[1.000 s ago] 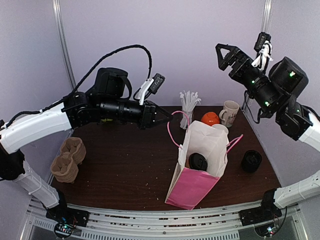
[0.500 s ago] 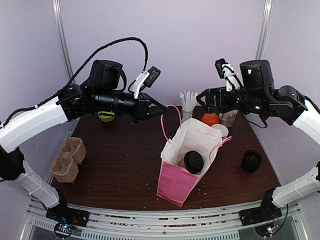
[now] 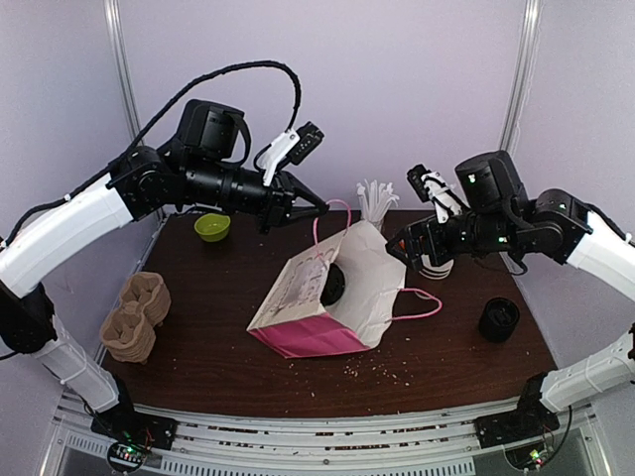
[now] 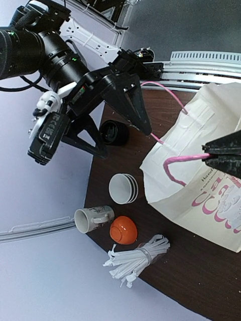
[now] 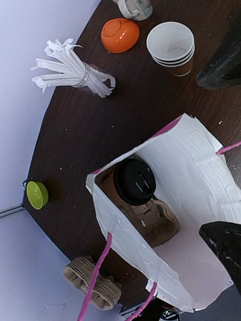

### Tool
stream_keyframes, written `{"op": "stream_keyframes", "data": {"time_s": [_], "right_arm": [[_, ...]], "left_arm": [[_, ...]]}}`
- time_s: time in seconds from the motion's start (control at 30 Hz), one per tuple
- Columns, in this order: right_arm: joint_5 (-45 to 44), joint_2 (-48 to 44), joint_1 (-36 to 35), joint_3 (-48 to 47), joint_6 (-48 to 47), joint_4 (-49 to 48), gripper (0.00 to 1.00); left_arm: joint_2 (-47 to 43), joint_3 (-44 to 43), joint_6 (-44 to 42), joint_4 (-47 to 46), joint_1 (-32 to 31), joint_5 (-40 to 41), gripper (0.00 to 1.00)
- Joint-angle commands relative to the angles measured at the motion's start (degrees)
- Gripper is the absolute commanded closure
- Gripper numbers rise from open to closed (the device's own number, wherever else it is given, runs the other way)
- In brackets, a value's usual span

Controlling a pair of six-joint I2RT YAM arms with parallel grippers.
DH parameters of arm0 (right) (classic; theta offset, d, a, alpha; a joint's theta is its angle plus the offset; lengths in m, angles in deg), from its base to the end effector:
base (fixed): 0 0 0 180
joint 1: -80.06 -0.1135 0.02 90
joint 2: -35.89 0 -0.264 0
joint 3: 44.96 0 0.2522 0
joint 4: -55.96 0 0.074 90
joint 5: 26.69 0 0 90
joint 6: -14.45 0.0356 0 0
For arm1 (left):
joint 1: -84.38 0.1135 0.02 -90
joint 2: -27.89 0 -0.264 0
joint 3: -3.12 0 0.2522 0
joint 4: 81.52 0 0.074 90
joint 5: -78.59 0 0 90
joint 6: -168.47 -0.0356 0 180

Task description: Pack the takeout coffee

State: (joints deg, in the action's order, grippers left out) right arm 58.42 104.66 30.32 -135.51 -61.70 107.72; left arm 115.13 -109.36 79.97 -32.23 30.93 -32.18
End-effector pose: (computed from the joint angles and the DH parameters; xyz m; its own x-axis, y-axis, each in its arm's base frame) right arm 0.1661 0.1914 0.3985 -0.4841 -0.2026 -0.8512 -0.6146 0.7712 0.1660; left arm 0.1884 -0.2753 0.4410 -0.2673 0.3195 -0.9091 0.9373 0.3051 -0.1684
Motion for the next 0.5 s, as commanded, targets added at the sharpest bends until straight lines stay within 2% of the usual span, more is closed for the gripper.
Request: {"op": "stream_keyframes", "data": {"time_s": [0.0, 0.13, 0.33, 0.47], "right_arm": [[3.13, -0.66, 0.32, 2.82, -0.90, -0.64, 0.07], [3.81, -0.32, 0.34, 5.21, -0.85, -2.18, 0.10], [-2.52, -1.25, 0.34, 5.97, -2.05, -4.22, 0.11], [-3.40, -1.05, 0.28, 5.09, -3.34, -3.99, 0.11]], "left_arm": [[-0.01, -0.76, -4.17, -0.37, 0.36, -1.93, 1.00], [-0.39, -0.09, -5.24, -0.37, 0.36, -1.99, 1.00], [-0.95, 0.36, -6.25, -0.22, 0.37, -2.90, 1.00], [-1.62, 0.98, -6.89, -0.22, 0.36, -3.57, 1.00]]}}
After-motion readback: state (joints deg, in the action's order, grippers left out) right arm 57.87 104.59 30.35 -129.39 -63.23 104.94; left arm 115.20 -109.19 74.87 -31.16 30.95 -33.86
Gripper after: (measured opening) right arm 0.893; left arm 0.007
